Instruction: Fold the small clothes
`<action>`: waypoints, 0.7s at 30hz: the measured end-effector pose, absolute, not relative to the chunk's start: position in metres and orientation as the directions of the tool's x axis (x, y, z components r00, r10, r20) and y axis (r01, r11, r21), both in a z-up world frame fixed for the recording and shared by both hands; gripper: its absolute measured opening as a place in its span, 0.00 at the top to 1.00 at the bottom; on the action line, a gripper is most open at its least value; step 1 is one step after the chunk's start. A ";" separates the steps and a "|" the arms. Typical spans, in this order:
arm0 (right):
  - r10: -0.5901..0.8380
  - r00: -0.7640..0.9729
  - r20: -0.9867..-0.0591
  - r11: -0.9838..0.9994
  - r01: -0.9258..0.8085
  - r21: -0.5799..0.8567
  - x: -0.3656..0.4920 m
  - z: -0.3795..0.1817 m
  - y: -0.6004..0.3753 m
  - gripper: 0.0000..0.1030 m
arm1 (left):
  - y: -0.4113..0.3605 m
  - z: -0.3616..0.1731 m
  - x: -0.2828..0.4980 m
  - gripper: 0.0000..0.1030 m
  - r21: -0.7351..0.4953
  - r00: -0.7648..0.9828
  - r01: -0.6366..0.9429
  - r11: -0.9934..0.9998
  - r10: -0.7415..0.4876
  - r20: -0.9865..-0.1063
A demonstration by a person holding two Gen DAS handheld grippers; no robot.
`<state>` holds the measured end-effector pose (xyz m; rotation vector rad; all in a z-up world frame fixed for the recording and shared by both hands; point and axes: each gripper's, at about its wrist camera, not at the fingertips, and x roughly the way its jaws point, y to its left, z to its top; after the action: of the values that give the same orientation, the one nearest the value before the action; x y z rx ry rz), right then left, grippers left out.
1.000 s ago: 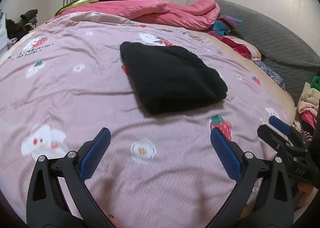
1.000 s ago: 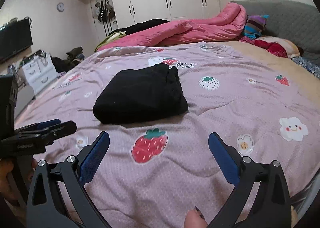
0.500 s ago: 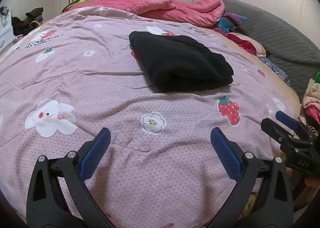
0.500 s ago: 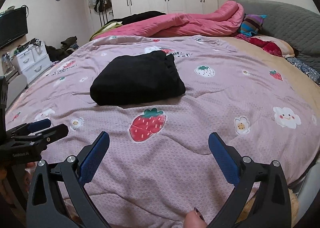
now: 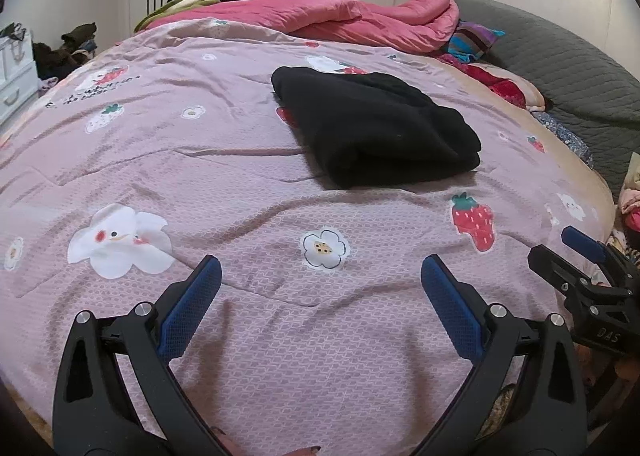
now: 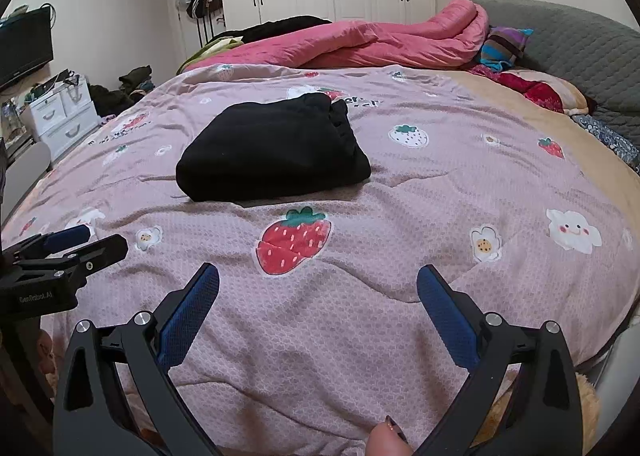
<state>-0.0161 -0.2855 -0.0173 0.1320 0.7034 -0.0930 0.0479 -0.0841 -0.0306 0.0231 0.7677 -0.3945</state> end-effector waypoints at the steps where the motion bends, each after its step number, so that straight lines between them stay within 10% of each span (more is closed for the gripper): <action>1: -0.041 0.759 -0.650 0.987 0.131 0.090 -0.016 -0.017 -0.286 0.04 | -0.084 -0.030 0.048 0.09 -0.122 0.651 0.356 0.927 -0.339 -0.679; 21: -0.057 0.744 -0.666 0.985 0.149 0.082 -0.015 -0.021 -0.289 0.04 | -0.084 -0.029 0.049 0.09 -0.108 0.653 0.345 0.932 -0.321 -0.686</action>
<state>-0.0155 -0.2893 -0.0206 0.1331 0.7237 -0.1130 0.0486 -0.0838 -0.0289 0.0329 0.7720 -0.3783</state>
